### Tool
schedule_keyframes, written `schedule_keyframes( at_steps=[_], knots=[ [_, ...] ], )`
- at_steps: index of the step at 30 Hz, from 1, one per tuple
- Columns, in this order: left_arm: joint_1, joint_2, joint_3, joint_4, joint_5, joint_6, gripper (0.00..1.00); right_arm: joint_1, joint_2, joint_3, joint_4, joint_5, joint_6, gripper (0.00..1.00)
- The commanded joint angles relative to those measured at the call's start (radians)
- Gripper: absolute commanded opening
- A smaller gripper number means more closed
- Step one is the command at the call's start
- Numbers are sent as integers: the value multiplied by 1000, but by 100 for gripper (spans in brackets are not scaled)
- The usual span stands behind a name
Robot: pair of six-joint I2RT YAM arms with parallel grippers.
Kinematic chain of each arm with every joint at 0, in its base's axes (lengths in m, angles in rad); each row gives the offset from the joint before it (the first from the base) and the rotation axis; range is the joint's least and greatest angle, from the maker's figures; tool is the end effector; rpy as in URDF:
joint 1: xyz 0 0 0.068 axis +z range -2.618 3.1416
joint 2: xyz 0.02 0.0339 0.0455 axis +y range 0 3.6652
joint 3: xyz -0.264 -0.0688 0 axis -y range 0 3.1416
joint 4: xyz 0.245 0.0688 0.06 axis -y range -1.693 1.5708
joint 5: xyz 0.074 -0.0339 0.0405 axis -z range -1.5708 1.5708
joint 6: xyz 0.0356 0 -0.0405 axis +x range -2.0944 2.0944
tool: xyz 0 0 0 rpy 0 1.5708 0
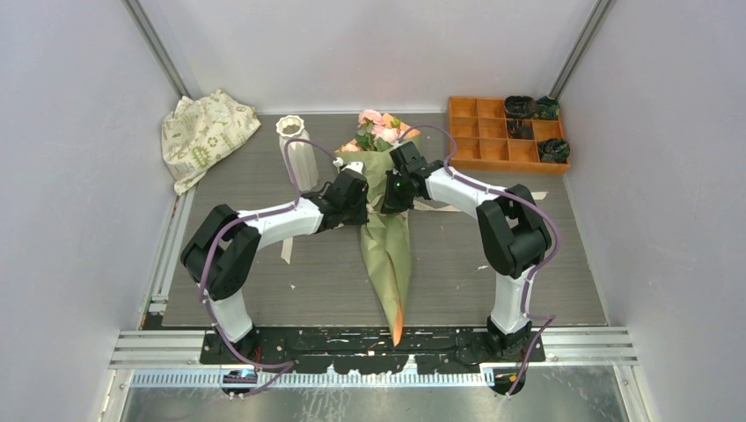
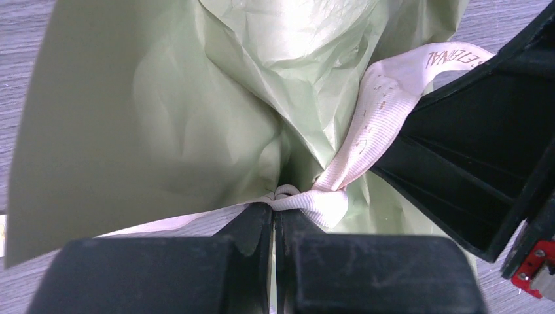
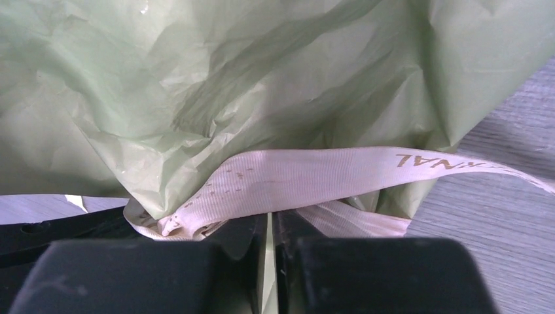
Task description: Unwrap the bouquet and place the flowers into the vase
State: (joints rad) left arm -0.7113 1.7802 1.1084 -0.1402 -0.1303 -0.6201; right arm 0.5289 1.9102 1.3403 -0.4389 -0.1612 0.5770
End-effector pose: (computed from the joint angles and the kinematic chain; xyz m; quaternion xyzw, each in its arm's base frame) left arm 0.2903 -0.2440 0.1869 0.0182 0.9271 -0.1807 0.3280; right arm 0.3465 0.2091 0.1884 0.0007 0.9579 0.2110 0.1946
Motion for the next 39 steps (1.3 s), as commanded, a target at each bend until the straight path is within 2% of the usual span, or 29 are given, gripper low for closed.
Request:
schedule_keyframes(
  at_steps=[1, 3, 11, 12, 13, 14, 16, 19, 27, 39],
  knots=[
    [3, 4, 33, 22, 6, 3, 0, 7, -26, -10, 33, -15, -7, 6],
    [4, 6, 34, 22, 4, 4, 0, 8, -41, -12, 23, 0, -12, 1],
    [4, -7, 27, 13, -19, 11, 0, 7, -130, -21, -59, 95, -63, 2],
    [4, -8, 28, 13, -17, 11, 0, 8, -127, -11, -80, 86, -68, 10],
    [4, -8, 30, 15, -15, 11, 0, 8, -127, -8, -93, 64, -69, 25],
    [4, -7, 35, 14, -11, 9, 0, 8, -125, -7, -93, 39, -68, 34],
    [3, -6, 40, 14, -7, 9, 0, 9, -127, -20, -78, 6, -55, 44],
    [4, -11, 38, 15, -5, 7, 0, 13, -129, -36, -62, -21, -39, 51],
    [3, -21, 26, 24, -9, 12, 0, 39, -121, -57, -63, -19, -40, 57],
    [3, -29, 17, 30, -6, 11, 0, 51, -80, -18, -68, 204, -19, 59]
  ],
)
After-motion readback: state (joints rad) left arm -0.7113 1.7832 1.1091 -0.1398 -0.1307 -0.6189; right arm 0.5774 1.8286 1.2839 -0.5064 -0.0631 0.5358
